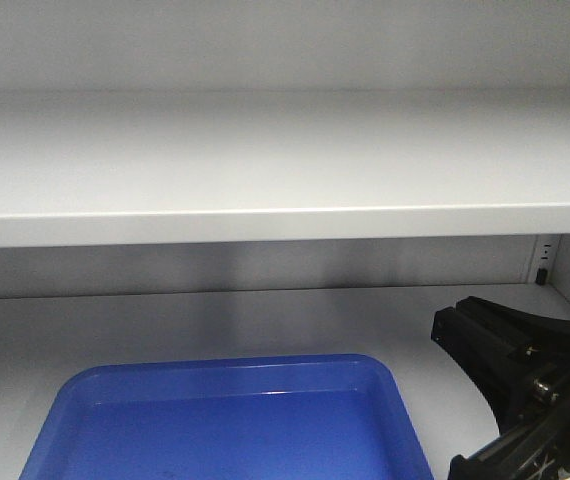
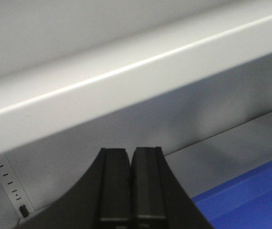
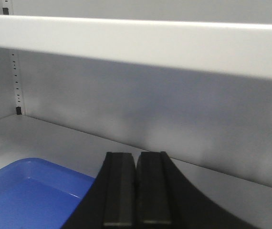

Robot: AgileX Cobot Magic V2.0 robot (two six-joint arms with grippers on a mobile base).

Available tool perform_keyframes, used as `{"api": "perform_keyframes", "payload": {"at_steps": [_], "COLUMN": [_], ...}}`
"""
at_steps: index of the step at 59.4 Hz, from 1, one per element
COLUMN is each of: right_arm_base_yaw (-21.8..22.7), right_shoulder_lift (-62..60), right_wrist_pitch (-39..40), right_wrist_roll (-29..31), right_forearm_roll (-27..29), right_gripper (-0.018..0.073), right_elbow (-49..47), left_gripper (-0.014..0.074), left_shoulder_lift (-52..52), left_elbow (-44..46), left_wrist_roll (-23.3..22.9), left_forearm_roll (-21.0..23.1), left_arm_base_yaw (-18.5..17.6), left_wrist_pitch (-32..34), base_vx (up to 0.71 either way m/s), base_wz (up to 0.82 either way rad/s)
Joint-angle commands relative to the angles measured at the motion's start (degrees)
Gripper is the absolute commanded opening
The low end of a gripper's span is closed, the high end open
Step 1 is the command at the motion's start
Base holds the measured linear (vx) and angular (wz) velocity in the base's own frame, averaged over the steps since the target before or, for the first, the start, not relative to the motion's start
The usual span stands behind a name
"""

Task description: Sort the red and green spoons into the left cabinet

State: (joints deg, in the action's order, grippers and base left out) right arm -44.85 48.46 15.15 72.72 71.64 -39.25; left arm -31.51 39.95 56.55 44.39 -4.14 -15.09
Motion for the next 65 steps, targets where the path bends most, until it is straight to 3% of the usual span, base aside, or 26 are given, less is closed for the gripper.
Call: {"api": "perform_keyframes", "payload": {"at_steps": [1,13,23,49,55,65], "right_arm_base_yaw": [0.16,0.16,0.16,0.16,0.16,0.16], "right_shoulder_lift": [-0.99,-0.99,-0.99,-0.99,-0.99,-0.99], "right_wrist_pitch": [1.84,1.84,1.84,1.84,1.84,1.84], "right_wrist_roll": [0.59,0.59,0.59,0.59,0.59,0.59], "right_forearm_roll": [-1.26,-1.26,-1.26,-1.26,-1.26,-1.26], "right_gripper": [-0.0006,-0.0006,-0.0006,-0.0006,-0.0006,-0.0006], "right_elbow": [-1.72,-1.72,-1.72,-1.72,-1.72,-1.72], "left_gripper": [0.0000,0.0000,0.0000,0.0000,0.0000,0.0000], "left_shoulder_lift": [3.46,12.36,19.67,19.93,20.84,25.03], "left_elbow": [-0.94,-12.46,-19.10,-20.32,-20.32,-21.47], "left_wrist_roll": [0.07,0.27,0.59,-0.58,-8.29,-30.31], "left_forearm_roll": [4.22,9.36,9.64,8.43,0.43,-21.38], "left_arm_base_yaw": [2.03,3.03,3.03,3.03,3.03,2.98], "left_wrist_pitch": [-0.28,2.53,3.42,4.11,3.90,6.24], "base_vx": [0.00,0.00,0.00,0.00,0.00,0.00], "base_wz": [0.00,0.00,0.00,0.00,0.00,0.00]}}
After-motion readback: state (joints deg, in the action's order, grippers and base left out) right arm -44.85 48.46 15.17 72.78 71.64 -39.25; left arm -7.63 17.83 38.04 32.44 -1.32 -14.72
